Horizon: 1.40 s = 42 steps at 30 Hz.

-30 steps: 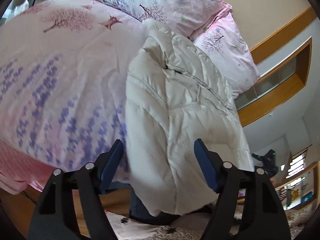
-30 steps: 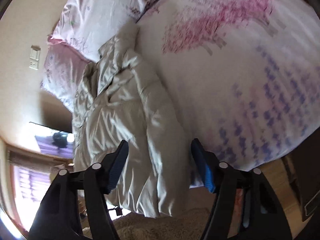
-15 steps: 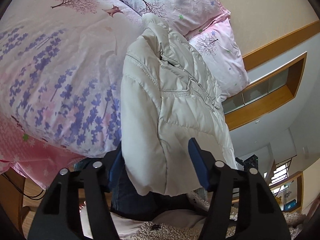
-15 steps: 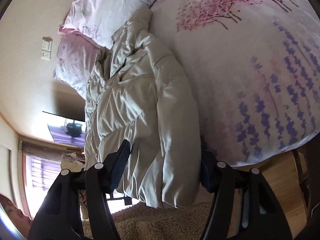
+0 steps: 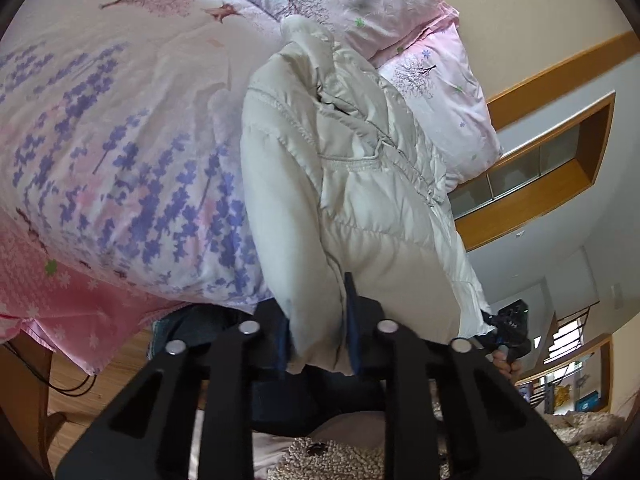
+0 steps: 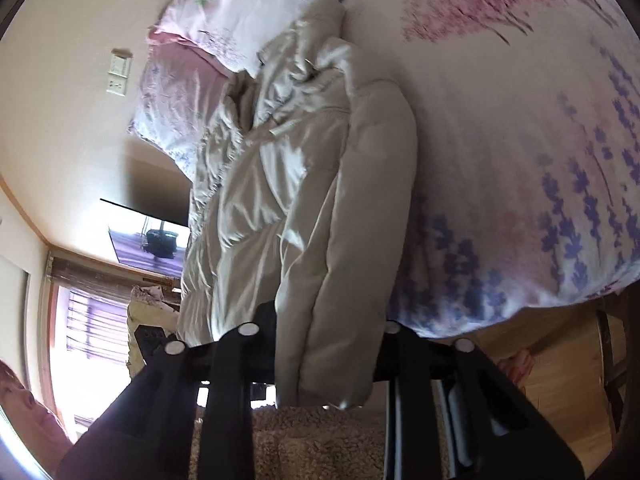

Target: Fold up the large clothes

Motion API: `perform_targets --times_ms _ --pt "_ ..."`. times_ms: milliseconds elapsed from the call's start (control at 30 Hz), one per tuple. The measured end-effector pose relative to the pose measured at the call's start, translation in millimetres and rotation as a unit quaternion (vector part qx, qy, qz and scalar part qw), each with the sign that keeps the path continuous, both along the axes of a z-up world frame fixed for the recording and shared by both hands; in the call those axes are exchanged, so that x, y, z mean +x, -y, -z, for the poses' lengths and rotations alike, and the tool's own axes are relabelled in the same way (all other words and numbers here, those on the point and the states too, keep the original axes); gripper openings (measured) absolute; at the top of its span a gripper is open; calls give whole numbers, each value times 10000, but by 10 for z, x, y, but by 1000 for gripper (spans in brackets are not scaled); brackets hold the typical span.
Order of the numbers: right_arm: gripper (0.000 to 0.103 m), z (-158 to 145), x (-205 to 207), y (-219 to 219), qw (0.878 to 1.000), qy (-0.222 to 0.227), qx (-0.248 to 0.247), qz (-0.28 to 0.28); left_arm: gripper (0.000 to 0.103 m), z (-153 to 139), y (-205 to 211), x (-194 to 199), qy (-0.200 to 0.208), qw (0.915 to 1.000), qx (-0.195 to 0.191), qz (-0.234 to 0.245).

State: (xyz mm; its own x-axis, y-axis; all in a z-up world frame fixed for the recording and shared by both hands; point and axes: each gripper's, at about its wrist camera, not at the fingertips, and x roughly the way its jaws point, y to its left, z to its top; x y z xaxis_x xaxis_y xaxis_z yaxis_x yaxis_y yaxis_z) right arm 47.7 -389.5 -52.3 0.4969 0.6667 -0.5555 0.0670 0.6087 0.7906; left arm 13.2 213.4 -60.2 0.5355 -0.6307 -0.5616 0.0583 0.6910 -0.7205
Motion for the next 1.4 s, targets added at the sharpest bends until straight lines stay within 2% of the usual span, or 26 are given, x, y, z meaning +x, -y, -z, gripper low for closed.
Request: perform_targets --times_ms 300,500,600,733,867,967,1100,1267,1400 --pt "17 -574 -14 -144 9922 1201 -175 303 13 -386 -73 71 611 9980 -94 -143" --pt "16 -1000 -9 -288 9789 2003 -146 385 11 -779 -182 137 1253 9909 -177 -461" --pt "16 -1158 10 -355 9735 2249 -149 396 11 -928 -268 239 1415 9879 -212 -597" --pt "16 -1383 188 -351 9662 2508 -106 578 11 -1140 -398 528 1539 9838 -511 -764" --pt "16 -1598 427 -340 9599 2702 -139 733 11 -1385 -439 921 1662 9801 -622 -887" --pt "16 -1735 654 -357 9580 2746 -186 805 11 -1534 -424 1165 1722 9787 -565 -962" --pt "16 -1826 981 -332 9603 2627 -146 925 11 -1653 -412 1515 1599 9795 -542 -1099" --pt "16 -1827 1586 -274 9717 1992 -106 1268 11 -1772 -339 2040 1301 9828 -310 -1270" --pt "16 -1717 2160 -239 9751 1324 -198 1767 11 -1724 -238 2543 1021 9842 -98 -1441"
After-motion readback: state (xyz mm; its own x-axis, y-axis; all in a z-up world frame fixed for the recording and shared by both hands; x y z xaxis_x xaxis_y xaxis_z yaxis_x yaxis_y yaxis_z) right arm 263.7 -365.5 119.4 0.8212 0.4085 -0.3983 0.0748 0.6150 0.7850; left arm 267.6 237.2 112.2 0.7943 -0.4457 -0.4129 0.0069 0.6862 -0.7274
